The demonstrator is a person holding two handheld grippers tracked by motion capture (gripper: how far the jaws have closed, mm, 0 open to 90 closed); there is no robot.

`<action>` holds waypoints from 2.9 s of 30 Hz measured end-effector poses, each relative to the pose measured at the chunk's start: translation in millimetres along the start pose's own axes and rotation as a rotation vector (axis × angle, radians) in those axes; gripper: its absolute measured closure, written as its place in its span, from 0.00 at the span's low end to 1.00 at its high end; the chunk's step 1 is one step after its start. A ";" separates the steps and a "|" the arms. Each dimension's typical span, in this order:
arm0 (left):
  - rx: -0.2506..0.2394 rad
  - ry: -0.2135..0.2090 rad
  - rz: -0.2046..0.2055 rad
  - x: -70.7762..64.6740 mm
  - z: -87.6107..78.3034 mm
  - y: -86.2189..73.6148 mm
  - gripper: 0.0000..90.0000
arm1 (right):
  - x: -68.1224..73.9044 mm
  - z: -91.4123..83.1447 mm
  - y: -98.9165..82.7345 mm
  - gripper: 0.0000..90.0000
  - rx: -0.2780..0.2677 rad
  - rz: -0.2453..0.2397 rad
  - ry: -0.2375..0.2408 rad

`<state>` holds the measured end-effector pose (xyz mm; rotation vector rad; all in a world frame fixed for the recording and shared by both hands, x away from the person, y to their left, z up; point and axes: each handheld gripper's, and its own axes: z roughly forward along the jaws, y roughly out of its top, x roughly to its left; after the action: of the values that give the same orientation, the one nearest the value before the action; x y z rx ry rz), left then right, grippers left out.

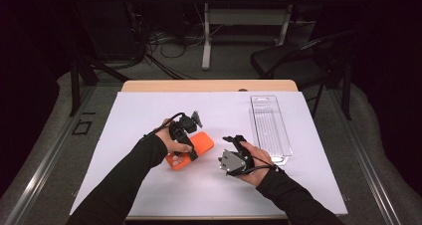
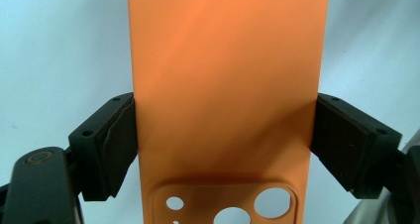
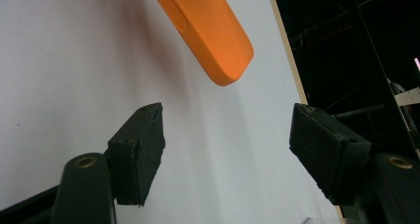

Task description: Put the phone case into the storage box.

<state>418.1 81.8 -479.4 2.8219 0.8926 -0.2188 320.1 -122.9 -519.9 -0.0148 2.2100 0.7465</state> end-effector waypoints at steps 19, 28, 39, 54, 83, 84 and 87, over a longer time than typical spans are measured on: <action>-0.007 -0.035 0.028 -9.2 4.8 6.6 0.18 | 6.0 3.3 2.9 0.35 -0.005 -0.086 0.002; -0.001 -0.046 0.048 -15.8 7.3 10.3 0.18 | 9.9 5.8 4.4 0.37 -0.008 -0.100 0.004; 0.010 -0.051 0.059 -18.6 9.6 12.7 0.18 | 12.8 6.6 5.2 0.39 -0.007 -0.130 0.003; 0.029 -0.062 0.055 -18.4 12.1 13.5 0.18 | 15.4 6.9 5.9 0.42 -0.054 -0.202 0.001; 0.048 -0.091 0.062 -22.2 17.6 15.6 0.18 | 33.0 8.1 10.8 0.65 -0.035 -0.447 -0.061; 0.048 -0.093 0.061 -22.4 17.4 15.8 0.18 | 33.3 8.5 10.7 0.66 -0.036 -0.454 -0.065; 0.046 -0.097 0.056 -22.5 16.5 16.2 0.18 | 33.8 9.8 10.5 0.68 -0.043 -0.468 -0.072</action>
<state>407.8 52.8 -489.2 2.8458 0.7964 -0.3692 300.9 -101.7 -543.0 -0.5006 2.0110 0.5201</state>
